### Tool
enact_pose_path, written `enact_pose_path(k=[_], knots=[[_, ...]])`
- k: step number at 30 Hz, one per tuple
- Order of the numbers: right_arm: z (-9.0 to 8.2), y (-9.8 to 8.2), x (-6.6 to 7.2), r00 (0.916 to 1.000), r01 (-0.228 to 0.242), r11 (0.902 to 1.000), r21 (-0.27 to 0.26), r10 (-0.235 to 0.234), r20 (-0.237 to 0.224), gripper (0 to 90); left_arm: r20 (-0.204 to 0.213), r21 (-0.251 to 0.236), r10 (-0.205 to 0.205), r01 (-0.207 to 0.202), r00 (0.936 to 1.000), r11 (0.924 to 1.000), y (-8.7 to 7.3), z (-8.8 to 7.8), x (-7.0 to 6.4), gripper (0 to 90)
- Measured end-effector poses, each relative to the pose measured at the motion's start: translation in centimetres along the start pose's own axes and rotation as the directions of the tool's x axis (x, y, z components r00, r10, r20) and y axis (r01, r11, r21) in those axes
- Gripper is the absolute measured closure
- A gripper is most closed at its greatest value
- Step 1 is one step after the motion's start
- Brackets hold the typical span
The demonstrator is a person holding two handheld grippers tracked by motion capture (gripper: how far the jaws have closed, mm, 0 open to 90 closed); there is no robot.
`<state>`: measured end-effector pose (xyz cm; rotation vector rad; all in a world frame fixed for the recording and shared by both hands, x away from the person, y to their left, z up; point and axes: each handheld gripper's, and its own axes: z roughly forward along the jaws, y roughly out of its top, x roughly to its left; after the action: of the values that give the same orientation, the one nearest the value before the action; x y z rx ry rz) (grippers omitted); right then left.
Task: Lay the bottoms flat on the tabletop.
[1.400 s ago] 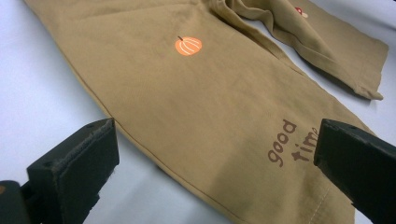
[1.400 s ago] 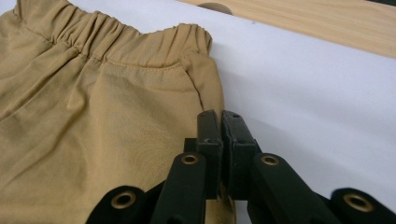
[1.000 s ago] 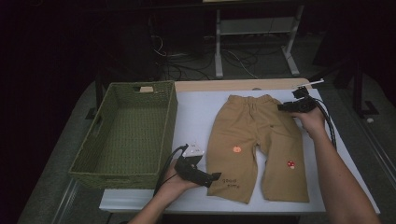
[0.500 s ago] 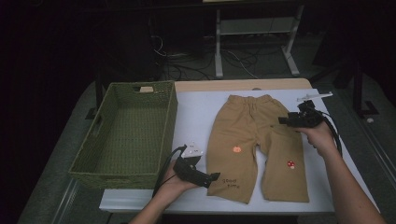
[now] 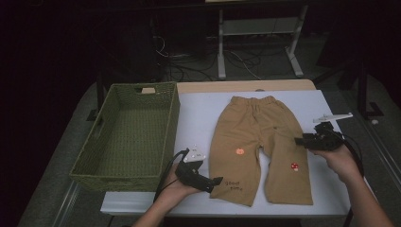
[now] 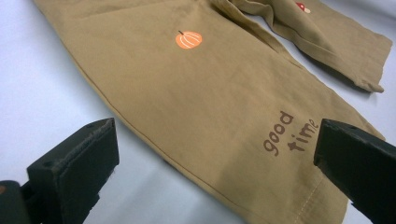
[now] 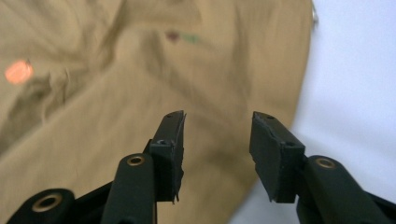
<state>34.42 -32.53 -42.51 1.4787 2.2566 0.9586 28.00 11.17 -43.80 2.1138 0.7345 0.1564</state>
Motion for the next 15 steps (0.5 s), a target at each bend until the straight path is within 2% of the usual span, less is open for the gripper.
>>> enact_pose_path(k=[8,14,15], knots=[[-0.5,-2.8,0.1,0.9999,-0.014,0.9982,0.058,0.013,0.008,60.0,-0.001,0.002,0.0,0.0,1.0,1.0,0.0,0.1,-0.1,0.1],[0.1,-3.0,0.6,0.9997,0.015,0.9952,0.097,-0.016,0.016,63.7,-0.002,0.001,0.003,-0.003,1.0,1.0,0.0,0.0,-0.1,0.1],[0.1,-3.0,0.9,0.9984,0.037,0.9941,0.102,-0.041,0.038,66.2,-0.002,0.001,0.002,-0.002,1.0,1.0,0.0,0.0,-0.1,0.1]])
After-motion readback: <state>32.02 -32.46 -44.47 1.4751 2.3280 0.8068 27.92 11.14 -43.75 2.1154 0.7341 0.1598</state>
